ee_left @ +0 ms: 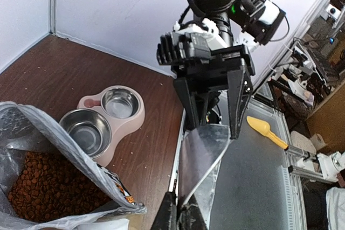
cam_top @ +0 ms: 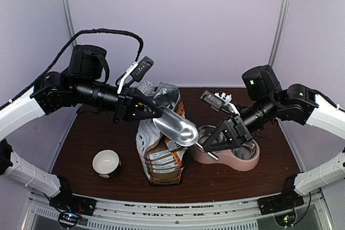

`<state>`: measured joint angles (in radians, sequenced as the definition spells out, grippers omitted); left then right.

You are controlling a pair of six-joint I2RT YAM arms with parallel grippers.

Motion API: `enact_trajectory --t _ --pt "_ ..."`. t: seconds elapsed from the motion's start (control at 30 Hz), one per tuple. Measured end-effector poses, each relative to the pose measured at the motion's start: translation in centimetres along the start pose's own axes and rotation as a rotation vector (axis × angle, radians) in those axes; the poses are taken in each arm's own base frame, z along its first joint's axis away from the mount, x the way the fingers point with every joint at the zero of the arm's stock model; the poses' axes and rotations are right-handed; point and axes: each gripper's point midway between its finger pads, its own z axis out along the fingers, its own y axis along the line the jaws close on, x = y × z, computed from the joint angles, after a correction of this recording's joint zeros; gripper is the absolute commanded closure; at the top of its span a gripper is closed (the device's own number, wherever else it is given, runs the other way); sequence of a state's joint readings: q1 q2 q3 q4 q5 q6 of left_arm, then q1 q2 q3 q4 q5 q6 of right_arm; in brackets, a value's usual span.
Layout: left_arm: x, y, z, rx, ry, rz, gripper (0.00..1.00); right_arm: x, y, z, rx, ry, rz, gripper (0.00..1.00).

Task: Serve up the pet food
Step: Pass from the right arm to the left

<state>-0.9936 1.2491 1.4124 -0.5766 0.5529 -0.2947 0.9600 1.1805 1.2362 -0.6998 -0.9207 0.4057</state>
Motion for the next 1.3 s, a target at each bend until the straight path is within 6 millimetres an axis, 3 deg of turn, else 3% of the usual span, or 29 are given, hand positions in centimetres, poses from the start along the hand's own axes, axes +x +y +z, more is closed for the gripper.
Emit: enact_trajectory --t 0.17,0.43,0.67,0.87,1.03,1.17,1.3 --pt "-0.7 1.8 -1.6 -0.081 -0.095 -0.076 1.00 -2.4 -1.7 -2.7 0.078 -0.162 -0.014 0.22" --pt "-2.2 4.6 -2.8 -0.137 -0.289 -0.210 1.00 -6.2 -5.1 -7.0 0.166 -0.513 0.013 0.14" --pt "-4.9 4.5 -3.8 -0.088 -0.428 -0.260 1.00 -9.9 -3.6 -10.3 0.146 -0.772 -0.034 0.09" --pt "-5.7 4.9 -4.4 -0.055 -0.457 -0.322 1.00 -10.9 -3.1 -11.0 0.150 -0.805 -0.042 0.07" --pt "-5.1 5.3 -3.9 -0.047 -0.426 -0.365 1.00 -10.9 -2.9 -10.9 0.147 -0.802 -0.036 0.10" --pt "-4.7 5.6 -3.3 -0.042 -0.400 -0.389 1.00 -11.1 -2.5 -10.6 0.134 -0.793 -0.039 0.20" --pt "-3.9 6.2 -2.6 -0.053 -0.366 -0.422 1.00 -11.7 -1.7 -9.7 0.111 -0.761 -0.047 0.18"
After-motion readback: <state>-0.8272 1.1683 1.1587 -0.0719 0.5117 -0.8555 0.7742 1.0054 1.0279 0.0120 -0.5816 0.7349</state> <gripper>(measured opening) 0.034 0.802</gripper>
